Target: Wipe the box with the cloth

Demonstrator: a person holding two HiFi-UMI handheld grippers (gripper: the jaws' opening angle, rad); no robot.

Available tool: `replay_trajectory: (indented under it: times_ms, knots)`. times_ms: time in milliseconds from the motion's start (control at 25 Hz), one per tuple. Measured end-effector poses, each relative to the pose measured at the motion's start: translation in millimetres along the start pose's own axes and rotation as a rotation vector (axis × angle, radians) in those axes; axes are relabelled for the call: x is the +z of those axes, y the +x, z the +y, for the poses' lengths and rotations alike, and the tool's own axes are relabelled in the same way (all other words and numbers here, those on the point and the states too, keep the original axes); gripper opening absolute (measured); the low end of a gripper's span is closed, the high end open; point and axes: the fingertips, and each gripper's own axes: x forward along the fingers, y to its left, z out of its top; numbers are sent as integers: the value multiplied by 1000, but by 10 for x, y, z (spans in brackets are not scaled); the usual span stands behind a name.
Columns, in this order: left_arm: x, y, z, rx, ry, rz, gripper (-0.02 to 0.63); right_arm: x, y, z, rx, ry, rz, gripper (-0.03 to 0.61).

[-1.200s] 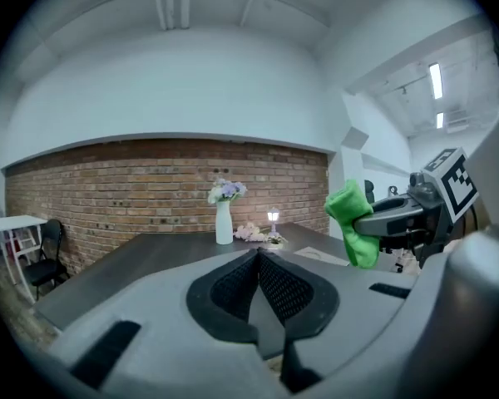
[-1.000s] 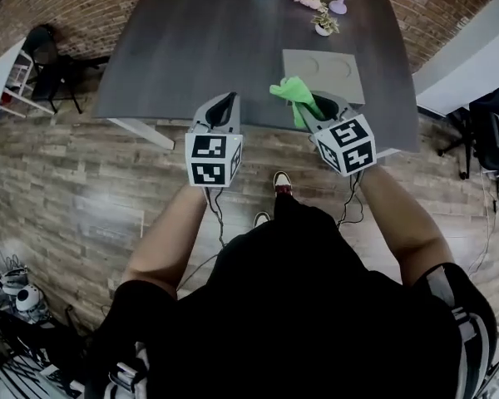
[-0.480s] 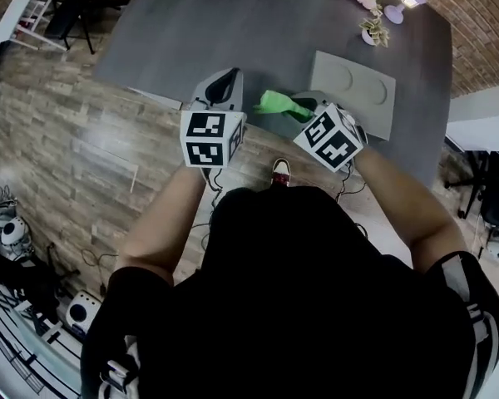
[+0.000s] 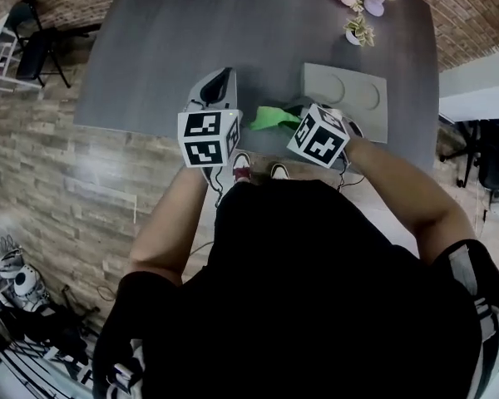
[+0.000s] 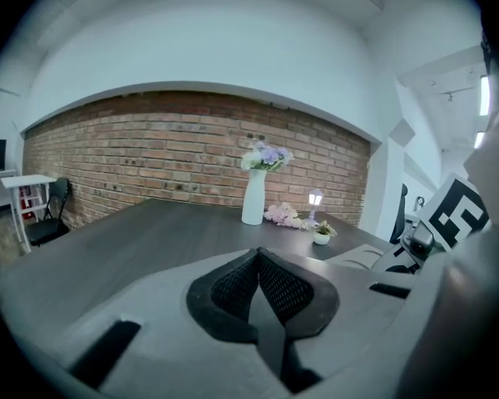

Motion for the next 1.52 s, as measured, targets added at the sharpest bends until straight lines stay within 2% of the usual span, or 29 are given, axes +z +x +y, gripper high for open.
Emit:
replay_trajectory:
  times_ms: [280, 360, 520, 800, 1200, 1520]
  knots:
    - [156, 368, 286, -109, -5, -11, 9, -81, 87, -360, -60, 27, 112, 77]
    - [128, 450, 370, -114, -20, -3, 9, -81, 119, -477, -76, 37, 124, 77]
    - [146, 575, 484, -88, -81, -2, 9, -55, 128, -725, -93, 55, 127, 77]
    - [112, 697, 438, -40, -112, 6, 9, -2, 140, -1257, -104, 2, 114, 77]
    - [203, 537, 535, 51, -118, -13, 9, 12, 232, -1757, -101, 39, 103, 77]
    - [188, 433, 491, 70, -107, 0, 9, -73, 210, -1995, -149, 104, 80, 77]
